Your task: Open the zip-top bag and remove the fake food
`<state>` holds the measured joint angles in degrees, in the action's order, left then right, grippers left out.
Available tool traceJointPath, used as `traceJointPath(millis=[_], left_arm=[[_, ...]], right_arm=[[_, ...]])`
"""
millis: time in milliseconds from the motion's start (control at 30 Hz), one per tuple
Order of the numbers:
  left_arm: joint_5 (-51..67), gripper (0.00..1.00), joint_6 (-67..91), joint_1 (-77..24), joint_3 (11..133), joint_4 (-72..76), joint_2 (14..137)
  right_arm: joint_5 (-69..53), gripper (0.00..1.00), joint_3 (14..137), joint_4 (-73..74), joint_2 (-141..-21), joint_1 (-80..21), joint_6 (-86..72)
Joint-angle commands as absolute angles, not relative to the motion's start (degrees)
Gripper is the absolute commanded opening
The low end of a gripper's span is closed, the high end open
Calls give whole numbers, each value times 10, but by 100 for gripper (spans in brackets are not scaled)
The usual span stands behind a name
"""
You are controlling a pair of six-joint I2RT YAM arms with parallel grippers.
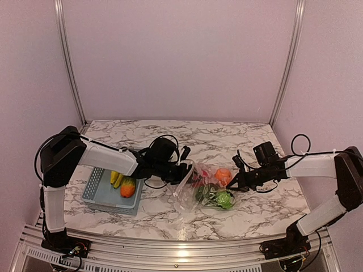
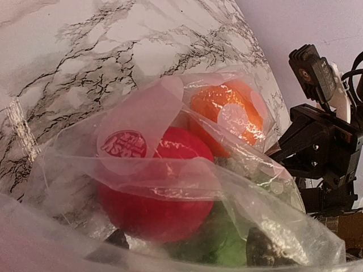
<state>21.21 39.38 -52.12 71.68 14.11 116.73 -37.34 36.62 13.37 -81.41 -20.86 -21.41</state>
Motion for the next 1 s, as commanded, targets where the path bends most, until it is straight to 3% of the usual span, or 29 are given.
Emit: traceJointPath(millis=[0,300,500,667,967], left_arm=[[193,71,337,-534,712,122,1175],[123,79,256,-557,669,163,1151],[172,87,244,-577,693,173,1167],[219,87,265,-581,646,228,1132],[198,91,236,-610,712,113,1185]], right_arm=[[-382,0,384,145,-826,-206,-204],[-396,0,384,149,-831,-206,-199],[-398,0,390,155,-833,-206,-194],[-398,0,385,156,-826,-205,-196],[-410,0,356,132,-814,-209,-217]])
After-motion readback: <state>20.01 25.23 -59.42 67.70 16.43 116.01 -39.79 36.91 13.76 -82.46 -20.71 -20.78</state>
